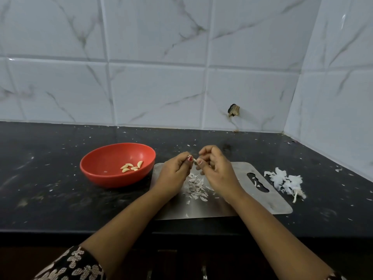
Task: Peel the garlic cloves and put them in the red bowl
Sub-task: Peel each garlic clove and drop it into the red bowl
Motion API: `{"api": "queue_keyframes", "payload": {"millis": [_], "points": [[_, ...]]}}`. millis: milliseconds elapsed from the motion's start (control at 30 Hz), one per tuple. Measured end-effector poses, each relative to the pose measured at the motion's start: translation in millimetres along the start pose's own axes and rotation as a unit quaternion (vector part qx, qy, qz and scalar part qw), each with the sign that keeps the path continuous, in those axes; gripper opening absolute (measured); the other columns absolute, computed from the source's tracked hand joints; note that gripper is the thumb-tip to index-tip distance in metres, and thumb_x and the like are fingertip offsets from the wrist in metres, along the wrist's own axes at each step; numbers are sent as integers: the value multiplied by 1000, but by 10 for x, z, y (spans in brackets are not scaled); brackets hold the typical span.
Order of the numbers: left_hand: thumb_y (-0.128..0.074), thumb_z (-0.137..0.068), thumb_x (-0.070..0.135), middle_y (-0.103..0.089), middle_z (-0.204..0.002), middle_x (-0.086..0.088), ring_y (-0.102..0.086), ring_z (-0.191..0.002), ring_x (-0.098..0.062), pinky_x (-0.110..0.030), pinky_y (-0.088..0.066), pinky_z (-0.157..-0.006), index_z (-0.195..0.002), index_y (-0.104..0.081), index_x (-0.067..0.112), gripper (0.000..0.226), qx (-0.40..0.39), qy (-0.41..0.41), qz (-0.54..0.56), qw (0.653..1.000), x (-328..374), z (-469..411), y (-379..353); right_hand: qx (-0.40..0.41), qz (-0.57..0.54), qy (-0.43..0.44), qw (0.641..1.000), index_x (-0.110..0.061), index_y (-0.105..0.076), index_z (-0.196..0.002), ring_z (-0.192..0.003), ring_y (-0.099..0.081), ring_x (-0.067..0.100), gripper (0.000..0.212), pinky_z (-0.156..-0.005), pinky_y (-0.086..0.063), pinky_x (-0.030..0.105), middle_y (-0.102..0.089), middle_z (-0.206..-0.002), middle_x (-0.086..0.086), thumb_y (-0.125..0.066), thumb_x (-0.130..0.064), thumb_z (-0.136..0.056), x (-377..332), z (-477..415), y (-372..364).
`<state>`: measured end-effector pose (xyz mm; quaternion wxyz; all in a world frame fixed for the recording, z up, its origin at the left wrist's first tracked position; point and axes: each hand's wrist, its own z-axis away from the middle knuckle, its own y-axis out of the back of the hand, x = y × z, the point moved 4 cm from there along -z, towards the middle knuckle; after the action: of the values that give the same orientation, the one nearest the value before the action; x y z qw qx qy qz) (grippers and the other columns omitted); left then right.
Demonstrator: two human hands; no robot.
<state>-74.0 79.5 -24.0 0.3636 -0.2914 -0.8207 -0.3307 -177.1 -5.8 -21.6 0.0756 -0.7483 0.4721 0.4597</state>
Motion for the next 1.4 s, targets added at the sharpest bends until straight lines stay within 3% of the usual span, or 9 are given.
{"api": "queue_keyframes", "payload": {"millis": [133, 233, 367, 567, 700, 900, 1033, 1233, 1400], "points": [[-44, -101, 23, -48, -59, 13, -48, -59, -1, -20, -35, -55, -75, -52, 24, 27, 5, -61, -157, 986, 28, 14, 25, -52, 125, 28, 990, -16, -61, -90, -68, -59, 1, 18, -63, -43, 15, -63, -77, -10, -48, -19, -101, -12, 26, -21], [-45, -100, 24, -50, -56, 18, -50, -59, 0, -24, -36, -56, -68, -46, 35, 34, 2, -70, -201, 977, 42, 25, 25, -96, 166, 35, 981, -14, -59, -89, -66, -56, 1, 23, -62, -43, 23, -61, -76, -11, -43, -24, -103, -3, 50, -21], [-47, -99, 19, -50, -55, 12, -50, -59, -2, -25, -36, -59, -63, -47, 35, 40, -3, -73, -171, 983, 35, 17, 48, -120, 236, 45, 963, -17, -55, -93, -74, -59, 9, 20, -66, -48, 35, -61, -79, -13, -40, -27, -103, -15, 73, -50], [-47, -99, 22, -54, -54, 18, -51, -57, -1, -26, -39, -59, -66, -53, 31, 35, 5, -62, -166, 984, 16, 25, 36, -96, 251, 79, 960, -14, -58, -87, -65, -57, 11, 17, -61, -49, 34, -62, -72, -6, -46, -17, -99, -39, 65, -48], [-46, -100, 18, -44, -44, 11, -45, -46, 0, -16, -32, -50, -58, -48, 27, 43, 8, 2, -86, 996, 5, 0, 24, -55, 240, 122, 961, -10, -64, -83, -57, -52, 8, 16, -56, -39, 17, -59, -67, -6, -53, -13, -95, -90, 60, -51], [-40, -102, 13, -32, -45, 5, -27, -40, -5, -17, -23, -42, -63, -43, 10, 39, -37, 167, 144, 975, -61, -1, -35, -19, 366, 212, 906, -11, -66, -85, -52, -58, 18, 29, -49, -48, 30, -65, -65, 3, -41, -23, -94, -121, 75, -103], [-39, -102, 16, -30, -45, 6, -25, -38, -5, -17, -21, -40, -62, -41, 12, 41, -64, 192, 179, 963, -110, -28, -15, -10, 429, 259, 866, -12, -67, -84, -45, -55, 18, 8, -44, -42, 28, -63, -59, 2, -59, -12, -87, -136, 70, -146], [-54, -97, 19, -51, -52, -2, -44, -42, -11, -21, -38, -43, -72, -56, 7, 28, -9, 60, 103, 993, -56, -15, 36, -2, 195, 70, 978, -11, -67, -85, -56, -58, 13, 18, -54, -46, 25, -64, -67, -1, -52, -12, -96, -58, 34, -61], [-72, -84, 13, -68, -72, -3, -61, -55, -19, -31, -51, -51, -82, -66, 20, 9, 70, -27, 40, 996, -65, -38, 144, -15, -6, -58, 998, -14, -71, -89, -57, -61, 10, 17, -55, -46, 17, -69, -70, 5, -56, -12, -96, -26, 12, -15]]}}
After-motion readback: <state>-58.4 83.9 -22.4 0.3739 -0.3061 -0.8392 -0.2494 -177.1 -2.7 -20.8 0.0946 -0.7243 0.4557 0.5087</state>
